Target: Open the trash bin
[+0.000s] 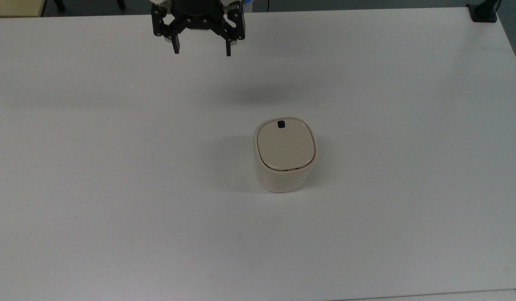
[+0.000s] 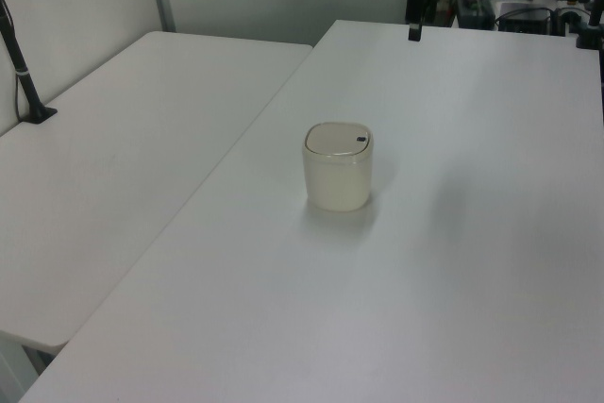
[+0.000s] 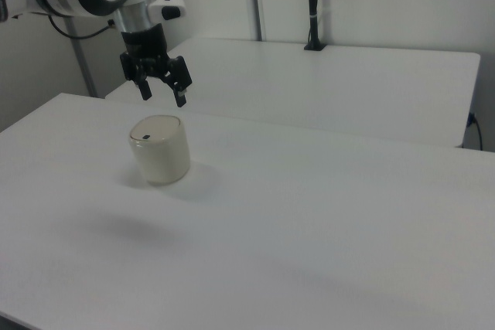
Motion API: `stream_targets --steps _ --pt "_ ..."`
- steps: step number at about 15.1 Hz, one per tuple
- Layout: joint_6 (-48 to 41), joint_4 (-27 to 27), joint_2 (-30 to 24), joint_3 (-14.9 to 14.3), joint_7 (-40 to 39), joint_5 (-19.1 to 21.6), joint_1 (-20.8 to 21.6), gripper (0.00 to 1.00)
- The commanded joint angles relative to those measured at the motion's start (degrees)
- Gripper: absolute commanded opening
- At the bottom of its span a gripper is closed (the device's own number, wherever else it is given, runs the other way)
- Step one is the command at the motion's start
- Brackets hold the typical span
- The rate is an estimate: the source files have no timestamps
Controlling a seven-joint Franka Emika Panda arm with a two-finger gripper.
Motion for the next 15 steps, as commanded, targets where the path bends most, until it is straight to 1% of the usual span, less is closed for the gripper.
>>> stream_targets --steps 1,11,12,13,14,15 --pt "-2.2 -0.7 -2.0 -0.4 -0.8 0.1 -0.5 1.00" --pt "-2.2 -0.7 -2.0 -0.4 -1.8 0.1 -0.5 1.00" --pt "-2.2 -0.7 -2.0 -0.4 -2.6 0.1 -0.5 0.94" --pt "-2.2 -0.7 -2.0 -0.4 -3.1 0.2 -0.5 0.77" --pt "-2.3 -0.7 -2.0 -0.4 -3.1 0.3 -0.4 0.55" --pt "-2.3 -0.7 -1.9 -0.4 -3.1 0.3 -0.4 0.39"
